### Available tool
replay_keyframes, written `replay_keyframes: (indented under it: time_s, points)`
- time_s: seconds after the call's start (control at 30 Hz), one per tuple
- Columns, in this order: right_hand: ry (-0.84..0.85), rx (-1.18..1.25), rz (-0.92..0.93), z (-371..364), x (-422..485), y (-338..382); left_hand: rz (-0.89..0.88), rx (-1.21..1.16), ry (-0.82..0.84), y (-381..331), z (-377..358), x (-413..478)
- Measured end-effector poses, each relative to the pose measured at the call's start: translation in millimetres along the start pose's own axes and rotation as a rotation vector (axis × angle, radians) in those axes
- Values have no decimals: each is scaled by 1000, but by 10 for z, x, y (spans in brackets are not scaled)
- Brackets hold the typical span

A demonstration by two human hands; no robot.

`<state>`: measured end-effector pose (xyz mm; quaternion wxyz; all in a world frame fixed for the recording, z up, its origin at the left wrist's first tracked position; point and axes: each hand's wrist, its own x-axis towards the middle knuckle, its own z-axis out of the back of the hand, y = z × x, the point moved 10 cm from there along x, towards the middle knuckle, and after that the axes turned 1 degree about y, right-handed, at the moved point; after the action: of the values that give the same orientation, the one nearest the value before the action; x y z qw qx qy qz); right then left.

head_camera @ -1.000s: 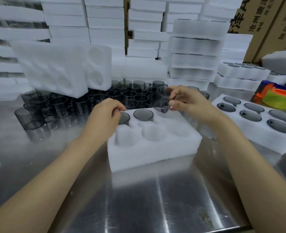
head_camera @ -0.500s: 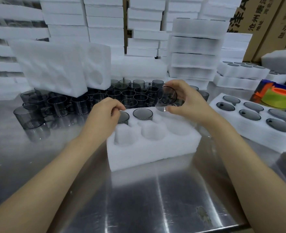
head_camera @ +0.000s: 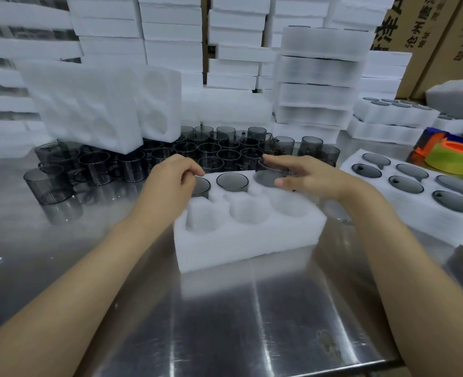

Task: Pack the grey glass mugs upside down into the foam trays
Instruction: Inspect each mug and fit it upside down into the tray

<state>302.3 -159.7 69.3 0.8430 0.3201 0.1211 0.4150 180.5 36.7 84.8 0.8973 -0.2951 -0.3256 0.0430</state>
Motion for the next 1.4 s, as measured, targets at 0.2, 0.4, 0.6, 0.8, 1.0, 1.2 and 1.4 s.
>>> replay_keyframes:
  time_s: [0.2,0.4,0.6,0.8,1.0,1.2,1.4]
  points:
    - [-40,-125,56,-172,27,198,7,-7,3,-2,-3,-1]
    - [136,-450,-72,-396,90,125,30,-24,-29,7,5,-9]
    - [85,-150,-115,-414,91,117,38,-40,-38,9,11,-14]
    - [-488,61,-9,174,-6,25,37,-47,-15,-5,14,-20]
    - [-398,-42,46,97,63,-120,42,-43,-6,-9,11,-19]
    - [-303,-76,3,-14,158,-311,50,-42,14,-6,-3,-24]
    - [-298,-8,-86,-42,188,-396,36,-22,32,-53,6,-32]
